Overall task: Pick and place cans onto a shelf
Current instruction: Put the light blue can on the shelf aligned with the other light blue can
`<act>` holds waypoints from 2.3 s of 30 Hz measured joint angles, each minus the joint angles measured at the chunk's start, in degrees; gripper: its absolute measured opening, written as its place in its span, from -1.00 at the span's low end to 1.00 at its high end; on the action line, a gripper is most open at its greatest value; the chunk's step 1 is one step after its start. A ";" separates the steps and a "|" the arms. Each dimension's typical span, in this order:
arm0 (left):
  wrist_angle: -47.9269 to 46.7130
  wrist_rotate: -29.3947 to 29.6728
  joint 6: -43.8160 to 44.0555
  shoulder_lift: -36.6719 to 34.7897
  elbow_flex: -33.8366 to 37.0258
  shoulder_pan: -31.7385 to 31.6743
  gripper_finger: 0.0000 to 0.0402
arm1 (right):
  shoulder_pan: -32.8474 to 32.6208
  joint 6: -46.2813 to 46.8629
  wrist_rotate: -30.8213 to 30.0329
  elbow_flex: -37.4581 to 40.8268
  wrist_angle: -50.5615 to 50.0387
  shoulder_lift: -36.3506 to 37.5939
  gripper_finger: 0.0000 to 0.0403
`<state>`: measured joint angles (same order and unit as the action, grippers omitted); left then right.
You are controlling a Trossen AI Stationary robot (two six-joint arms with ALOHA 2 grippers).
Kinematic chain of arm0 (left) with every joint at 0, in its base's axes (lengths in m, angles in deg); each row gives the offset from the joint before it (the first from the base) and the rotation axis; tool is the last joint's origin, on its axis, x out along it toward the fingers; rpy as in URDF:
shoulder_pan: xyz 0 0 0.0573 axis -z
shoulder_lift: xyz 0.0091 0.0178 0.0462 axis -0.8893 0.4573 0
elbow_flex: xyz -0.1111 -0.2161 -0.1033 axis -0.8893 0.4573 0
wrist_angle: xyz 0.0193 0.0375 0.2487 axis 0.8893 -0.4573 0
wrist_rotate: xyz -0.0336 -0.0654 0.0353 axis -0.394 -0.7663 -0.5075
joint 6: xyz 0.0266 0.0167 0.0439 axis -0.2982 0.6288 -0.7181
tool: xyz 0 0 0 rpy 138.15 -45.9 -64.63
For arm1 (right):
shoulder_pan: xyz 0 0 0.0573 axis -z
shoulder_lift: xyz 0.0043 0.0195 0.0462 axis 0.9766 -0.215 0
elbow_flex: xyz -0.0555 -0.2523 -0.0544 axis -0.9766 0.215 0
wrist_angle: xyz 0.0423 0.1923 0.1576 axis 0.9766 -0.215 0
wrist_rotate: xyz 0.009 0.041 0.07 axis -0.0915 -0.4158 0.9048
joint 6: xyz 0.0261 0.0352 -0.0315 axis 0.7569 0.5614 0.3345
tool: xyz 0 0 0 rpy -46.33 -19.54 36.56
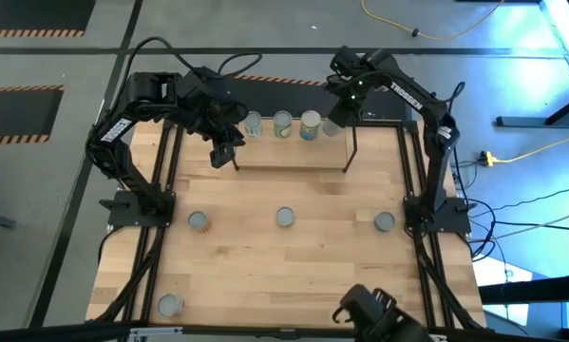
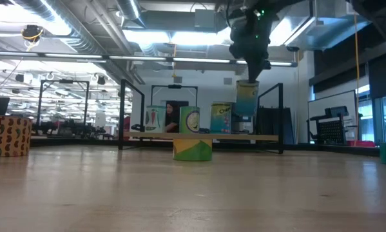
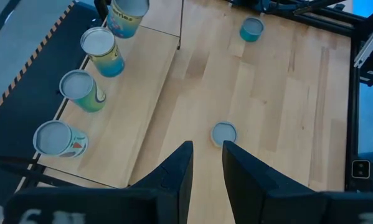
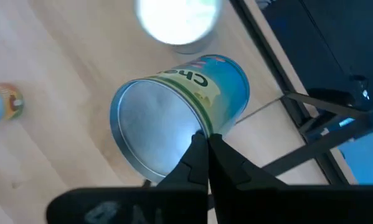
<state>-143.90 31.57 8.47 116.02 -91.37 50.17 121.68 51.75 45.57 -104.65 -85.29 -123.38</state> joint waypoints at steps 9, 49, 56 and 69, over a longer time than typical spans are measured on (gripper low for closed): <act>0.02 -0.01 0.20 0.00 -0.02 0.00 -0.60 | 3.85 -1.62 3.65 0.00 0.34 -2.11 -1.00; 0.02 -0.01 0.24 0.02 -0.02 0.00 -0.60 | 4.76 -1.75 4.08 0.07 1.46 -8.85 -0.91; 0.03 -0.03 0.24 0.01 -0.02 0.00 -0.60 | 4.76 -0.29 2.07 0.07 1.72 -8.95 -0.90; 0.04 -0.01 0.44 0.02 -0.02 0.00 -0.60 | 4.76 1.42 0.65 0.07 2.08 -8.95 -0.89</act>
<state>-143.85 31.55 8.91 116.04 -91.39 50.17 126.45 53.18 46.22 -104.58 -83.21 -132.34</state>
